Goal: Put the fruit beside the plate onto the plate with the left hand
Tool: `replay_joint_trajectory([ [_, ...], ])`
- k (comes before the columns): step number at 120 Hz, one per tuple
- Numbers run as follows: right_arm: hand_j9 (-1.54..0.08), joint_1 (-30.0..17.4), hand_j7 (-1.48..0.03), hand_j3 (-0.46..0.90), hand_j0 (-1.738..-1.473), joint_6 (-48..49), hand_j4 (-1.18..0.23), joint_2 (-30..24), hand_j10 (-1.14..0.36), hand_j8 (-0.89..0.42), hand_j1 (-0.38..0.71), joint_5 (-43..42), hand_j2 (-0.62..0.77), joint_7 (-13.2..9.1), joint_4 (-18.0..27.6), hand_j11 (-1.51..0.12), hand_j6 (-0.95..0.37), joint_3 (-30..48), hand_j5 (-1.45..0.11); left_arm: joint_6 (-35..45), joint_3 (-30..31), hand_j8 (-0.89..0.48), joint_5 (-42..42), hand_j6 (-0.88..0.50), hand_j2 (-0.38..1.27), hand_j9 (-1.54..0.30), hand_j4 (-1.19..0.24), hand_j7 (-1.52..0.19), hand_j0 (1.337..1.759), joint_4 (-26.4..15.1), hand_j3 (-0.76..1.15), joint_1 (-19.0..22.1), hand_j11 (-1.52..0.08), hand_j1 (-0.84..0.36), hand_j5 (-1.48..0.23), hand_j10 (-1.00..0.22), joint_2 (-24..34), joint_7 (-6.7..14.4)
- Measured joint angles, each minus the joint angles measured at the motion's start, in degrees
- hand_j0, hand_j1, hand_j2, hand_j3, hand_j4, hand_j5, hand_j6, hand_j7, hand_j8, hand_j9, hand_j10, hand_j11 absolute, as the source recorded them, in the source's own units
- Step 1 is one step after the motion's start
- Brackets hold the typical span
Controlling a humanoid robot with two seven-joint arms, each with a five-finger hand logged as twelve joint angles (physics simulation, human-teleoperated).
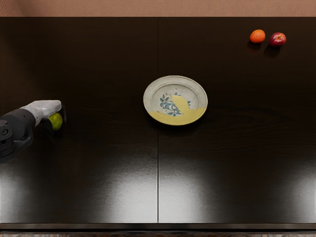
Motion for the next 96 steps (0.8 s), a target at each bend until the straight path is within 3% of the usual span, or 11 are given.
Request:
replay_joint_trajectory([
  [66, -0.04, 0.3, -0.04, 0.00, -1.658, 0.0, -0.03, 0.0, -0.03, -0.03, -0.32, 0.0, -0.01, -0.1, 0.0, -0.04, -0.03, 0.0, -0.04, -3.5, -1.9, -0.17, -5.9, -0.24, 0.22, -0.88, -0.61, -0.92, 1.650, -0.8, 0.00, -3.9, -0.88, -0.32, -0.95, -0.33, 0.4, 0.0],
  [96, -0.04, 0.4, -0.04, 0.00, -1.658, 0.0, -0.03, 0.0, -0.03, -0.03, -0.32, 0.0, -0.01, -0.1, 0.1, -0.04, -0.03, 0.2, -0.04, -11.7, -8.8, -0.13, -10.9, -0.20, 0.23, -0.92, -0.62, -0.96, 1.649, -0.8, 0.00, -5.5, -0.92, -0.34, -1.00, -0.29, 3.9, 0.0],
])
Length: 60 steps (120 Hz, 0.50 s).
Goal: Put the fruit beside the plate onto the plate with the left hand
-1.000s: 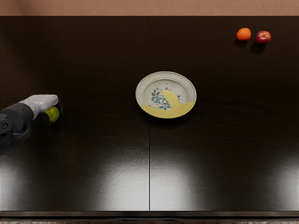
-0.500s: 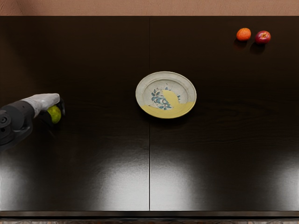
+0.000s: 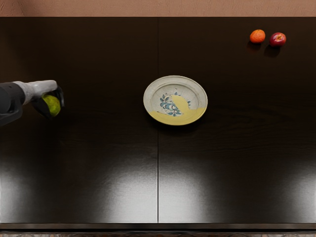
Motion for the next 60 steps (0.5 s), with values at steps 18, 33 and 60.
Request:
replay_joint_trajectory([
  [18, -0.04, 0.0, -0.04, 0.00, -1.658, 0.0, -0.03, 0.0, -0.03, -0.03, -0.32, 0.0, -0.01, 0.0, 0.1, -0.04, -0.03, 0.0, -0.04, -5.2, -4.6, -0.16, -2.6, -0.23, 0.25, -0.93, -0.63, -0.97, 1.649, 0.0, 0.00, -0.6, -0.93, -0.33, -1.01, -0.31, 1.5, 0.0],
  [33, -0.04, 0.0, -0.04, 0.00, -1.658, 0.0, -0.03, 0.0, -0.03, -0.03, -0.32, 0.0, -0.01, 0.0, 0.1, -0.04, -0.03, 0.0, -0.04, -9.5, -7.2, -0.15, -6.6, -0.22, 0.29, -0.94, -0.64, -0.98, 1.648, 0.8, 0.00, -5.8, -0.95, -0.34, -1.03, -0.31, 1.4, 0.0],
  [60, -0.04, 0.0, -0.04, 0.00, -1.658, 0.0, -0.03, 0.0, -0.03, -0.03, -0.32, 0.0, -0.01, 0.0, 0.2, -0.04, -0.03, 0.0, -0.04, -13.8, -8.0, -0.15, -13.9, -0.26, 0.34, -0.96, -0.65, -1.01, 1.648, 2.7, 0.00, -11.0, -0.97, -0.34, -1.06, -0.30, -1.7, 0.0],
])
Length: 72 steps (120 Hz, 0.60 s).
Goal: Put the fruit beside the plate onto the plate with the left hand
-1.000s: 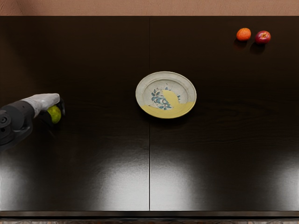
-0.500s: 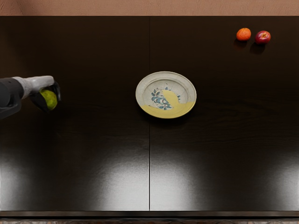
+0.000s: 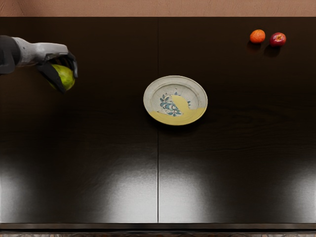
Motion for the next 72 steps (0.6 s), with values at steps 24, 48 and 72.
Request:
replay_joint_trajectory([
  [24, -0.04, -0.1, -0.04, 0.00, -1.658, 0.0, -0.03, 0.0, -0.03, -0.03, -0.32, 0.0, -0.01, 0.0, 0.0, -0.04, -0.03, 0.0, -0.04, -1.8, 0.1, -0.18, -3.5, -0.29, 0.38, -0.99, -0.65, -1.02, 1.651, 1.7, 0.00, -3.8, -0.96, -0.32, -1.08, -0.33, -3.6, 0.0],
  [48, -0.04, -0.1, -0.04, 0.00, -1.658, 0.0, -0.03, 0.0, -0.03, -0.03, -0.32, 0.0, -0.01, 0.0, 0.1, -0.04, -0.03, -0.1, -0.04, -2.2, 0.2, -0.20, -4.6, -0.33, 0.37, -0.99, -0.65, -1.02, 1.651, 3.3, 0.00, -5.9, -0.97, -0.30, -1.09, -0.34, -7.9, 0.0],
  [72, -0.04, -0.1, -0.04, 0.00, -1.658, 0.0, -0.03, 0.0, -0.03, -0.03, -0.32, 0.0, -0.01, 0.0, 0.1, -0.04, -0.03, -0.1, -0.04, -2.1, 0.6, -0.22, -4.7, -0.34, 0.34, -0.98, -0.66, -1.01, 1.652, 4.7, 0.00, -7.9, -0.97, -0.28, -1.08, -0.35, -12.4, 0.0],
])
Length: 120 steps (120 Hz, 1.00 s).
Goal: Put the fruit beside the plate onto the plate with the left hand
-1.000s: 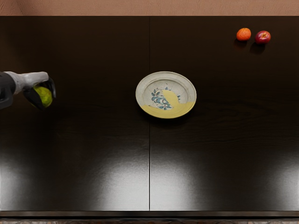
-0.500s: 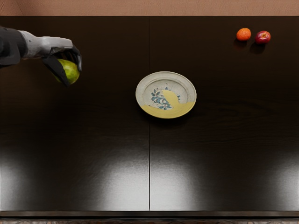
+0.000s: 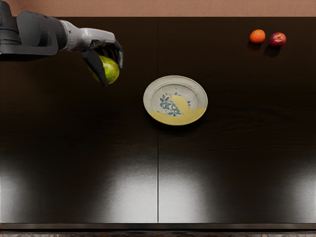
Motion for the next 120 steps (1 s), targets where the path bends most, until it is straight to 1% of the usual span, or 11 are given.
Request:
replay_joint_trajectory([
  [18, -0.04, 0.0, -0.04, 0.00, -1.658, 0.0, -0.03, 0.0, -0.03, -0.03, -0.32, 0.0, -0.01, 0.0, 0.0, -0.04, -0.03, 0.0, -0.04, 0.1, 0.1, -0.27, 0.0, -0.39, 0.22, -0.98, -0.67, -1.00, 1.651, 0.5, 0.00, -0.9, -0.98, -0.20, -1.06, -0.39, -3.2, 0.0],
  [23, -0.04, 0.0, -0.04, 0.00, -1.658, 0.0, -0.03, 0.0, -0.03, -0.03, -0.32, 0.0, -0.01, 0.0, 0.0, -0.04, -0.03, 0.0, -0.04, 0.1, 0.2, -0.29, 0.0, -0.41, 0.27, -0.98, -0.68, -0.99, 1.652, 0.6, 0.00, -1.4, -0.98, -0.20, -1.05, -0.41, -4.3, 0.0],
  [35, -0.04, 0.0, -0.04, 0.00, -1.658, 0.0, -0.03, 0.0, -0.03, -0.03, -0.32, 0.0, -0.01, 0.0, 0.0, -0.04, -0.03, 0.0, -0.04, 0.1, 0.2, -0.27, 0.0, -0.39, 0.36, -0.98, -0.68, -1.00, 1.652, 1.0, 0.00, -2.4, -0.98, -0.25, -1.06, -0.39, -6.6, 0.0],
  [39, -0.04, 0.0, -0.04, 0.00, -1.658, 0.0, -0.03, 0.0, -0.03, -0.03, -0.32, 0.0, -0.01, 0.0, 0.0, -0.04, -0.03, 0.0, -0.04, 0.1, 0.3, -0.27, 0.1, -0.40, 0.35, -0.99, -0.68, -1.00, 1.652, 1.0, 0.00, -2.7, -0.98, -0.25, -1.05, -0.39, -7.5, 0.0],
  [43, -0.04, 0.0, -0.04, 0.00, -1.658, 0.0, -0.03, 0.0, -0.03, -0.03, -0.32, 0.0, -0.01, 0.0, 0.0, -0.04, -0.03, 0.0, -0.04, 0.0, 0.4, -0.26, 0.0, -0.38, 0.37, -0.99, -0.68, -1.01, 1.652, 1.1, 0.00, -3.1, -0.98, -0.25, -1.06, -0.38, -8.3, 0.0],
  [49, -0.04, 0.0, -0.04, 0.00, -1.658, 0.0, -0.03, 0.0, -0.03, -0.03, -0.32, 0.0, -0.01, 0.0, 0.0, -0.04, -0.03, -0.1, -0.04, 0.0, 0.7, -0.25, 0.0, -0.37, 0.35, -1.00, -0.68, -1.01, 1.652, 1.4, 0.00, -3.9, -0.99, -0.26, -1.07, -0.37, -9.4, 0.0],
  [59, -0.04, 0.0, -0.04, 0.00, -1.658, 0.0, -0.03, 0.0, -0.03, -0.03, -0.32, 0.0, -0.01, 0.0, -0.1, -0.04, -0.03, -0.1, -0.04, 0.1, 1.3, -0.24, -0.1, -0.37, 0.36, -1.01, -0.69, -1.02, 1.652, 1.7, 0.00, -4.1, -1.00, -0.26, -1.08, -0.36, -11.4, 0.0],
  [74, -0.04, 0.0, -0.04, 0.00, -1.658, 0.0, -0.03, 0.0, -0.03, -0.03, -0.32, -0.1, -0.01, 0.0, -0.1, -0.04, -0.03, -0.1, -0.04, 0.2, 1.8, -0.24, 0.1, -0.37, 0.32, -1.02, -0.70, -1.03, 1.651, 2.5, 0.00, -4.3, -1.01, -0.24, -1.10, -0.36, -13.7, 0.0],
  [96, -0.04, 0.0, -0.04, 0.00, -1.658, 0.0, -0.03, 0.0, -0.03, -0.03, -0.32, -0.1, -0.01, 0.0, -0.2, -0.04, -0.03, -0.1, -0.04, 0.3, 2.3, -0.25, 0.1, -0.38, 0.27, -1.04, -0.71, -1.05, 1.651, 4.5, 0.00, -5.2, -1.03, -0.21, -1.11, -0.37, -17.5, 0.0],
  [114, -0.04, 0.0, -0.04, 0.00, -1.658, 0.0, -0.03, 0.0, -0.03, -0.03, -0.32, -0.1, -0.01, 0.0, -0.2, -0.04, -0.03, -0.2, -0.04, 0.2, 2.4, -0.25, 0.2, -0.39, 0.23, -1.05, -0.72, -1.05, 1.650, 7.1, 0.00, -5.4, -1.04, -0.19, -1.12, -0.38, -19.2, 0.0],
  [120, -0.04, 0.0, -0.04, 0.00, -1.658, 0.0, -0.03, 0.0, -0.03, -0.03, -0.32, -0.1, -0.01, 0.0, -0.2, -0.04, -0.03, -0.2, -0.04, 0.2, 2.6, -0.26, 0.3, -0.40, 0.25, -1.05, -0.72, -1.05, 1.650, 8.1, 0.00, -5.4, -1.04, -0.19, -1.12, -0.38, -19.7, 0.0],
])
